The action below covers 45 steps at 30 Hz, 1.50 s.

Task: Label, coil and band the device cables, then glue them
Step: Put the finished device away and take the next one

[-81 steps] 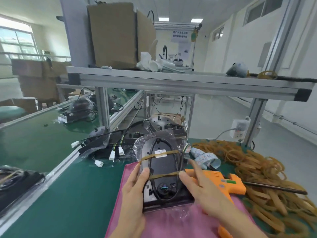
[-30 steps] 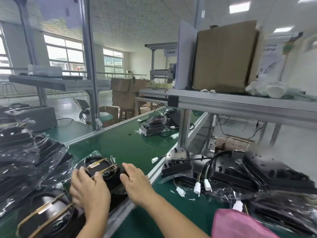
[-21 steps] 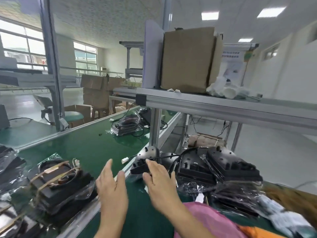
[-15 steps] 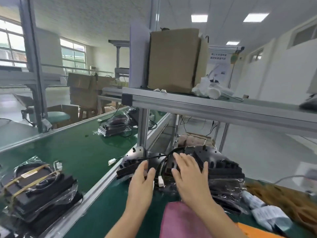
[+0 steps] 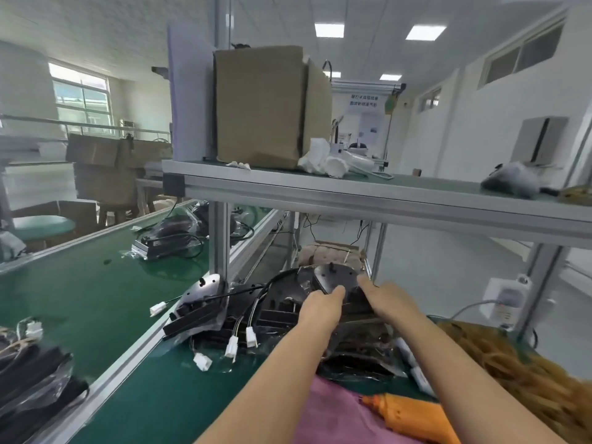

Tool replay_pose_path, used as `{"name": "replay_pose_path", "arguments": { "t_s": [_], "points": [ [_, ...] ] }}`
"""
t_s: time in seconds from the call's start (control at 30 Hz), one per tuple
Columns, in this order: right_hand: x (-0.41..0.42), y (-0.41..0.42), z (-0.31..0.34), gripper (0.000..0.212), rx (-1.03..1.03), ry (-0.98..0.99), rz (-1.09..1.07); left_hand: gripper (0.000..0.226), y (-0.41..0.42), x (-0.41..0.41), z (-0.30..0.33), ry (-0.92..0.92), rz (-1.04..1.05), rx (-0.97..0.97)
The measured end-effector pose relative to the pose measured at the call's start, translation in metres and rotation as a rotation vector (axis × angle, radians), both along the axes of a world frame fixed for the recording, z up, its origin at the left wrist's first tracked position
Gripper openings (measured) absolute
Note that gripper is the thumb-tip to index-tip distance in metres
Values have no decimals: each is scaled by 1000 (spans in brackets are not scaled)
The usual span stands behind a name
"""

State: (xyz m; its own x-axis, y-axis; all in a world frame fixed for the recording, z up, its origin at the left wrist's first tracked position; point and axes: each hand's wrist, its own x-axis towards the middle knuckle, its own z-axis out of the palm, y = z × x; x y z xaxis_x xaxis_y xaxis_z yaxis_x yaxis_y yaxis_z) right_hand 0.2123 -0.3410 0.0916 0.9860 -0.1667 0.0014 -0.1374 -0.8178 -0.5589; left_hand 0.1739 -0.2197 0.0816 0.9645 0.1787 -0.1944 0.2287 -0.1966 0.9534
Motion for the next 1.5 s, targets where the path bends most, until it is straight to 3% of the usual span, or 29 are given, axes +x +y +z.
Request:
{"name": "replay_pose_path", "arguments": {
  "t_s": [0.1,0.23,0.37,0.43,0.5,0.67,0.7,0.77,0.83,0.87,0.97,1.1,1.37,1.5],
  "points": [
    [1,-2,-3,59,164,-40,11,38,-4,0,-4,-24,69,-62],
    [-12,-9,-4,43,385,-142,-14,28,-1,-5,-5,-52,128,-365],
    [-41,-18,-2,22,660,-172,26,36,4,-19,-7,-146,190,-458],
    [-60,-20,1,25,796,-188,33,59,5,-31,-4,-153,196,-524],
    [-86,-22,1,33,889,-204,57,77,7,-47,-1,-98,113,-647],
    [-148,-39,-17,85,979,-119,113,50,17,-97,-20,139,-302,-933],
    [-155,-45,-24,83,1014,-57,134,49,19,-106,-28,173,-358,-977],
    [-168,-57,-36,54,1006,68,212,53,18,-128,-39,188,-500,-1068],
    [-181,-69,-46,22,946,126,234,53,14,-140,-53,215,-542,-1005],
    [-188,-76,-50,16,921,131,236,50,14,-142,-65,230,-463,-898],
    [-203,-89,-56,23,939,75,276,47,9,-152,-83,197,-284,-747],
    [-206,-93,-52,24,929,-14,315,52,-3,-160,-93,183,-209,-675],
    [-190,-76,-60,22,931,-31,310,48,-8,-168,-99,203,-268,-660],
    [-187,-66,-78,35,726,-148,259,48,-9,-168,-102,152,-250,-661]
  ]
}}
